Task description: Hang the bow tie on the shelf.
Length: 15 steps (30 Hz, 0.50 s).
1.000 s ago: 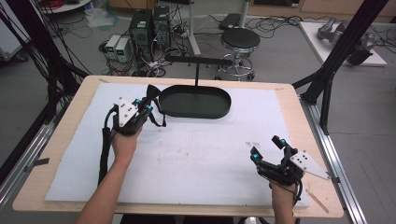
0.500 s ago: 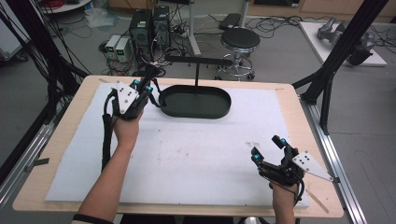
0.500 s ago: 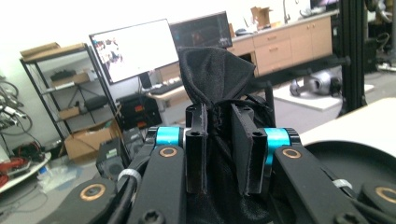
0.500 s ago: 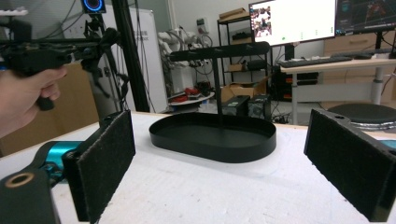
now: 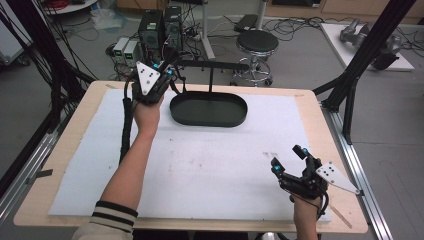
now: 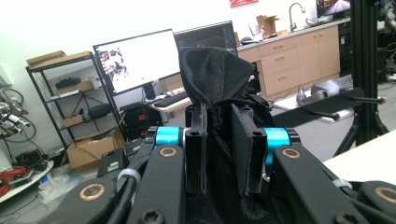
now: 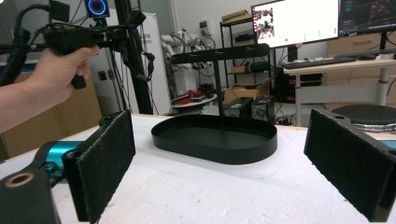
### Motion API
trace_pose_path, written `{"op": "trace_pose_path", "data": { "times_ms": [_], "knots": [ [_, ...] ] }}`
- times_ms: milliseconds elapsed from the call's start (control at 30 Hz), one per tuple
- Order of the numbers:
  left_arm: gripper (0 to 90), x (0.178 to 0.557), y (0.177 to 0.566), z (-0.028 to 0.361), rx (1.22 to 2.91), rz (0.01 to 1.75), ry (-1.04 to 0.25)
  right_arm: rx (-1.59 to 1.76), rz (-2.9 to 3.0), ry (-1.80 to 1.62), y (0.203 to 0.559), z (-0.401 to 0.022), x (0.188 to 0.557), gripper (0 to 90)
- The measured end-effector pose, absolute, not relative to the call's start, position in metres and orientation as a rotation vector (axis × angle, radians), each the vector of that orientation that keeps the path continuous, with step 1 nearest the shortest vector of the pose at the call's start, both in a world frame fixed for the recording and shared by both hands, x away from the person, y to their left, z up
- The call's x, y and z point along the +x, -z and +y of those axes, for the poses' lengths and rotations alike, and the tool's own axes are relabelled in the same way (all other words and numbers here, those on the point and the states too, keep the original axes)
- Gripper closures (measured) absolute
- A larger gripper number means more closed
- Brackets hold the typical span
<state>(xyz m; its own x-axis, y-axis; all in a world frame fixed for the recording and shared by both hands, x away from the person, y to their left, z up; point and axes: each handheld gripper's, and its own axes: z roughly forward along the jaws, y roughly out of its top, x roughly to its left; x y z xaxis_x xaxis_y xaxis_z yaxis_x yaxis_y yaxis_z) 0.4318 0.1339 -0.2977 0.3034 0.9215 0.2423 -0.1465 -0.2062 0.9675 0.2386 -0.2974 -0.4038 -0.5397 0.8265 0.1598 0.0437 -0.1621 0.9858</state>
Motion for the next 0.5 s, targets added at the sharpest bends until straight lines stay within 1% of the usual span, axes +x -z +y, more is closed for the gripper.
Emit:
{"op": "trace_pose_path", "data": {
  "times_ms": [133, 300, 500],
  "knots": [
    [76.1, 0.445, 0.298, 0.129, 1.408, 0.755, -1.132, 1.018, 1.526, -1.765, 0.405, -0.3, 0.239, 7.8],
    [76.1, 0.462, 0.301, 0.122, 1.411, 0.743, -1.122, 1.024, 1.528, -1.772, 0.406, -0.301, 0.239, 7.8],
    [76.0, 0.486, 0.306, 0.129, 1.411, 0.752, -1.119, 0.995, 1.533, -1.778, 0.402, -0.303, 0.239, 7.9]
  ]
}}
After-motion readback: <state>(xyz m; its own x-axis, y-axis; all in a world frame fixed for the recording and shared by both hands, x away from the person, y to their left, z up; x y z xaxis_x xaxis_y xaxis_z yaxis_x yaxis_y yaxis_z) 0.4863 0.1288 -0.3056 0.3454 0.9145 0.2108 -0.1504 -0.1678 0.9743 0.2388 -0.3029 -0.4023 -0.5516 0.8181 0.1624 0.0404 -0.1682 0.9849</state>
